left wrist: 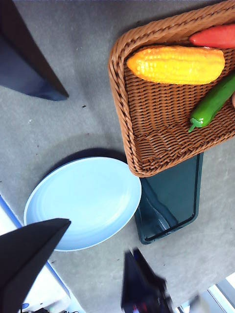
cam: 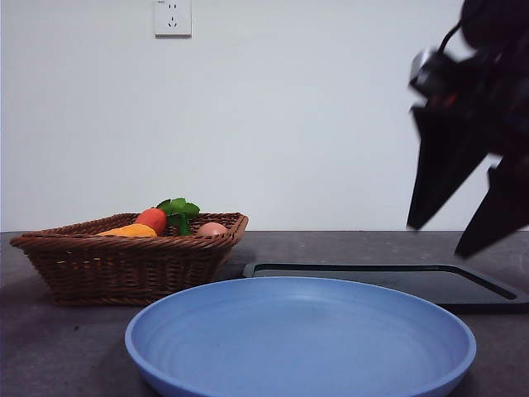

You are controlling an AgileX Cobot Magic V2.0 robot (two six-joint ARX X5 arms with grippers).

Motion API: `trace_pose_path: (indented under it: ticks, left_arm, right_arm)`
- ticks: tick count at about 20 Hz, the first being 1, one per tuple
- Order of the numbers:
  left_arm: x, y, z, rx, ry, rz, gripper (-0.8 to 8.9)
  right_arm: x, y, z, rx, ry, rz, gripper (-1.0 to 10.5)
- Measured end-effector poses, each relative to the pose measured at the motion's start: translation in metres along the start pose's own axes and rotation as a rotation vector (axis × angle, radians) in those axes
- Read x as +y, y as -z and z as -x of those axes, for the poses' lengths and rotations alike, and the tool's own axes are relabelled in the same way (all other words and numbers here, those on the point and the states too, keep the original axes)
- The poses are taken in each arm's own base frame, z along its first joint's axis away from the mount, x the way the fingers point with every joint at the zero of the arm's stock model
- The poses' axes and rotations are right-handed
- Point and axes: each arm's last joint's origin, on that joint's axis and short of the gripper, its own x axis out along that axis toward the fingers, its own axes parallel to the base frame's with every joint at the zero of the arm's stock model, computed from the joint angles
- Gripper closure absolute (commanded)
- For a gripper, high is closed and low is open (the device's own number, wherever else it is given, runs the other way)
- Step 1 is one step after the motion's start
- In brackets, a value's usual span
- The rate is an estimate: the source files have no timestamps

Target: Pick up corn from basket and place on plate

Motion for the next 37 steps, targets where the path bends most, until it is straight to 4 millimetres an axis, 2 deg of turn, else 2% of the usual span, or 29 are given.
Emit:
trace_pose_path:
  ticks: [4,9,14,21,24,28,31,34,37]
  left_arm:
    - [0.000,0.000,0.000,0.000,0.000,0.000,4.23]
    - [0.000,0.000,0.000,0.000,0.000,0.000,4.23]
    - [0.000,0.000,0.000,0.000,0.000,0.000,4.23]
    - [0.001,-0.003,-0.001,-0.016,0.001,-0.008,4.23]
    - [0.004,-0.009,-0.006,-0.031,-0.007,0.000,4.23]
    - [0.014,-0.024,-0.021,-0.024,-0.042,0.017,4.24]
    - [0.021,-0.033,-0.042,0.047,-0.090,0.031,4.24]
    - [0.016,-0.058,-0.060,0.039,-0.163,-0.034,4.24]
    - [0.011,-0.082,-0.088,0.090,-0.249,-0.075,4.24]
  right_arm:
    - [-0.003,-0.004,-0.032,0.080,0.006,0.005,6.6]
    - [0.000,-0.004,-0.054,0.137,0.000,0.022,7.3]
    - [0.006,-0.004,-0.059,0.142,-0.004,0.047,9.4]
    - [0.007,-0.004,-0.058,0.139,-0.012,0.039,9.5]
    - [0.013,0.000,-0.042,0.131,-0.019,0.043,9.5]
    - [0.030,0.012,-0.001,0.070,-0.054,0.077,9.5]
    - [0.043,0.025,0.036,-0.041,-0.074,0.124,9.5]
    - [0.051,0.037,0.060,-0.118,-0.085,0.144,9.5]
    - [0.055,0.046,0.076,-0.180,-0.096,0.147,9.5]
